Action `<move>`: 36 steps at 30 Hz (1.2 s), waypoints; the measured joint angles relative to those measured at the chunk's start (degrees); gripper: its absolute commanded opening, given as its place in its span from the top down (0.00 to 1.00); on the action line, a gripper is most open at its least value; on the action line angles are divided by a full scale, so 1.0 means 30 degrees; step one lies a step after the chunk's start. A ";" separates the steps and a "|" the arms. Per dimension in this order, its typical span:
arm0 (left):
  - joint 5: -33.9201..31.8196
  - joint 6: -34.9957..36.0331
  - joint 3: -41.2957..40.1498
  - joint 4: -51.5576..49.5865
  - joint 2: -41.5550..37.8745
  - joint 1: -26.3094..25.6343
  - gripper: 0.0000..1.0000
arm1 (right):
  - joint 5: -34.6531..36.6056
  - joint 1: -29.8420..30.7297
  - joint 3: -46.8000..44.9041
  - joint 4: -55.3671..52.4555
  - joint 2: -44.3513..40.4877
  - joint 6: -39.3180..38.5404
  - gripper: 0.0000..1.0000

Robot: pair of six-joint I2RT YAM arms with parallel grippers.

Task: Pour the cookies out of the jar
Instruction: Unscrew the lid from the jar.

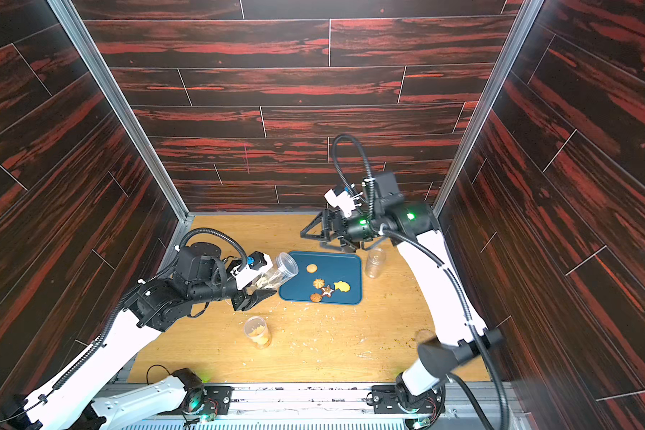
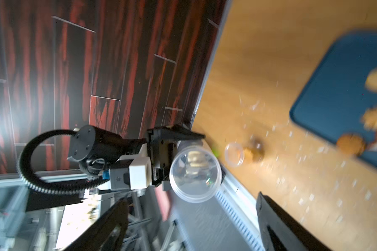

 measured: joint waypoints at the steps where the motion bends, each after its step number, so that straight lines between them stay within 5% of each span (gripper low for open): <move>1: 0.0000 0.0066 0.0066 -0.0051 0.0000 0.0000 0.63 | 0.0211 0.0357 0.0510 -0.0772 0.0393 0.0131 0.02; 12: 0.0080 0.0226 0.0240 -0.0051 -0.0015 0.0000 0.63 | 0.0867 0.3432 0.1326 -0.2397 0.2310 0.1093 0.02; 36: 0.0240 0.0437 0.0240 -0.0459 -0.0386 0.0000 0.63 | 0.0947 0.3541 0.3075 -0.2579 0.3512 0.1464 0.15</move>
